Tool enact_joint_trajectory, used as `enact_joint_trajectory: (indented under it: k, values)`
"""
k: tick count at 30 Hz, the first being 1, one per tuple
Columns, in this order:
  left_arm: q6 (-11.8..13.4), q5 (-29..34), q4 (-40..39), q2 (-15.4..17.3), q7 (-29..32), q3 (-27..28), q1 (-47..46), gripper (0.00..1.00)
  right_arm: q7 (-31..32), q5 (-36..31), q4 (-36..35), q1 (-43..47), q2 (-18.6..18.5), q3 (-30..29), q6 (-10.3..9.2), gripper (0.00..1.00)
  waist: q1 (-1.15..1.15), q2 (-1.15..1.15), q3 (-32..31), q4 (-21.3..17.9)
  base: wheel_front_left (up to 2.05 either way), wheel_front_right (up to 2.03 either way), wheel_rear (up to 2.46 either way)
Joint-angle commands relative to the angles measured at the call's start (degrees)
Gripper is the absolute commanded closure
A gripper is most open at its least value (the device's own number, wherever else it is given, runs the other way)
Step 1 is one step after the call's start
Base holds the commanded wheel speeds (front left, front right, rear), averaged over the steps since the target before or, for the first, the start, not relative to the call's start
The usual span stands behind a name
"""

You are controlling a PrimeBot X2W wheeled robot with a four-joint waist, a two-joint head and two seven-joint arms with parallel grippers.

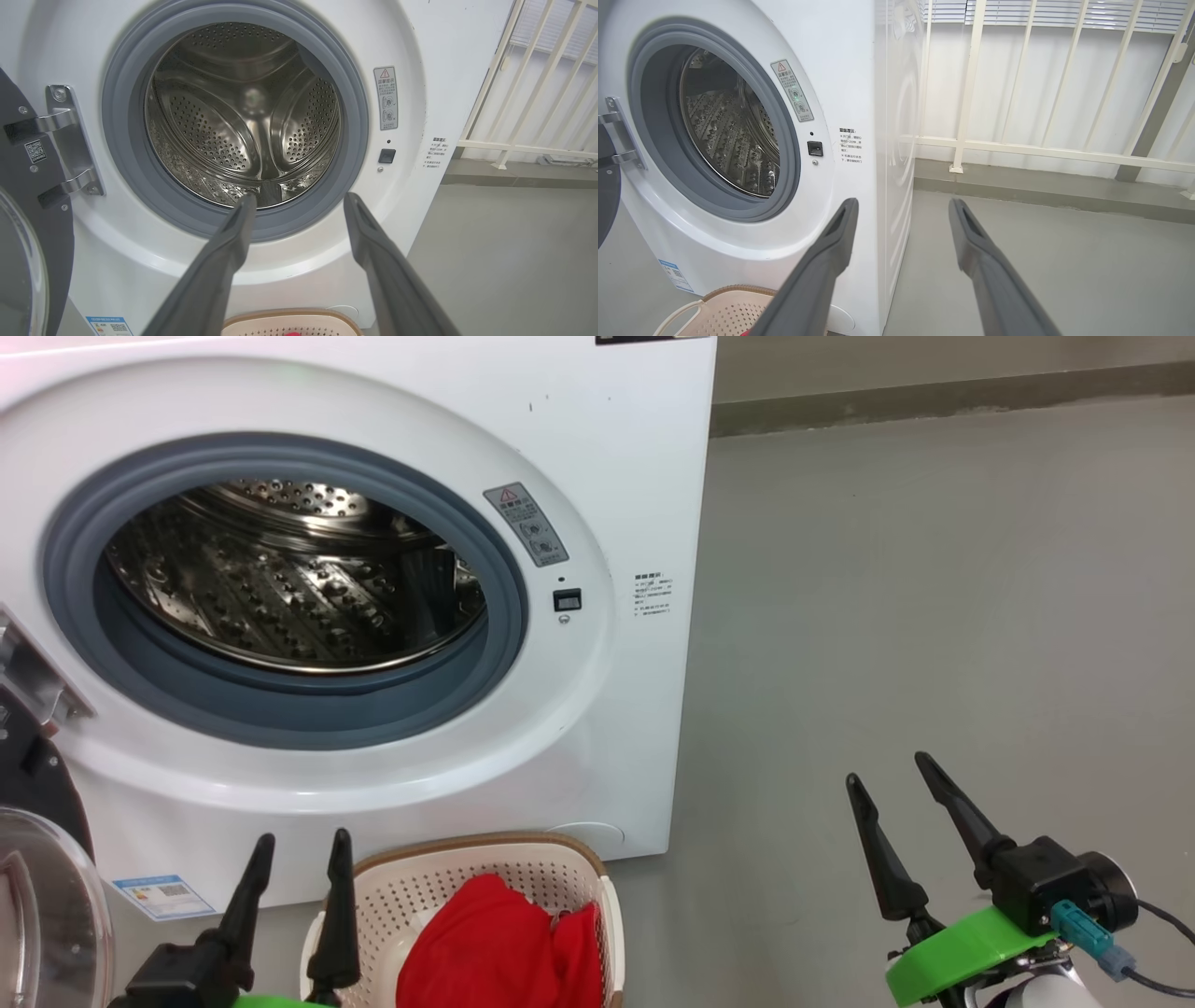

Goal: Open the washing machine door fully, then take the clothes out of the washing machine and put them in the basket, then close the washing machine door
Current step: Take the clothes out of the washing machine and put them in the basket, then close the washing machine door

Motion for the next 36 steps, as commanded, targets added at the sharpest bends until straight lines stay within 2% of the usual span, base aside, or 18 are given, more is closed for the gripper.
enact_joint_trajectory:
  k: [1, 7, 19, 36]
  values:
    - [0.6, 0.3, -1.8, 1.0, 0.1, 2.1, -0.5, 0.0, -0.4, -0.3, -1.5, -0.4, -0.2, 0.8, 0.25, 0.0, 0.0, 0.0, -0.2, 0.1, 0.0, 0.0, 0.0]
    - [1.4, 0.2, -2.5, 1.0, 0.3, 2.0, 0.8, 0.0, -0.4, 0.0, -1.6, 0.0, -0.1, 1.3, 0.25, 0.0, 0.0, 0.0, -0.7, 0.2, 0.0, 0.0, 0.0]
    - [1.3, -0.1, -3.3, 0.6, 0.2, 0.5, 1.5, 0.0, -0.4, 1.2, -1.3, 0.4, -0.6, 1.3, 0.25, 0.0, 0.0, 0.0, -1.3, 0.3, -0.24, 0.24, 0.0]
    - [1.2, -0.9, -4.6, 1.1, 0.5, -0.4, 1.3, 0.0, -0.4, 1.6, -0.7, 0.1, -0.6, 1.5, 0.25, 0.0, 0.0, 0.0, -0.7, 0.2, -1.62, 1.62, 0.0]
